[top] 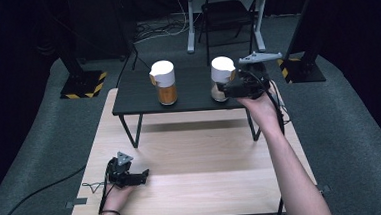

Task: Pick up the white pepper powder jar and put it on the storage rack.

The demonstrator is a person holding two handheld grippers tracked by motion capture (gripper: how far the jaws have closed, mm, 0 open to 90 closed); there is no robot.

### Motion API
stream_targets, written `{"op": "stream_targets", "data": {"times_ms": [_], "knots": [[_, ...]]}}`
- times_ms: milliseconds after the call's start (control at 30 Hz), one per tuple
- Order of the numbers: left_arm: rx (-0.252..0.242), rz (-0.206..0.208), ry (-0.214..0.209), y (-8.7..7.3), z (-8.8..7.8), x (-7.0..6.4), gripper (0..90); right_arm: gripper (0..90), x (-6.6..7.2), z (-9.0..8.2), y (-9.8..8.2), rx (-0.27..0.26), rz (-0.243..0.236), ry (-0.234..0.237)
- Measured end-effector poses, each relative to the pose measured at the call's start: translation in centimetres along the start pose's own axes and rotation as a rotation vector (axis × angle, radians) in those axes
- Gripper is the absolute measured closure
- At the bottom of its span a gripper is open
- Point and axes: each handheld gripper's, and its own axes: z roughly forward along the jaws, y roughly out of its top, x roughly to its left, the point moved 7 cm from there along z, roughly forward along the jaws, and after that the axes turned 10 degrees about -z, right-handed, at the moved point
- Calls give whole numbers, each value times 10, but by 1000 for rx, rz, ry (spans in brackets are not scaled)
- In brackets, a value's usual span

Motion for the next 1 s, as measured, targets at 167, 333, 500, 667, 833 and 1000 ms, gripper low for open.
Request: {"op": "stream_targets", "data": {"times_ms": [167,333,500,667,833,1000], "knots": [[0,0,0,0,0,0,0,138,0,-8,-16,-12,4,2],[0,-1,1,0,0,0,0,138,0,-15,-31,-26,10,17],[0,-1,1,0,0,0,0,140,5,-21,-48,-36,7,26],[0,-1,1,0,0,0,0,141,13,-23,-67,-29,-5,28],[0,-1,1,0,0,0,0,144,22,-23,-86,-13,-29,10],[0,-1,1,0,0,0,0,145,26,-23,-103,-3,-36,11]]}}
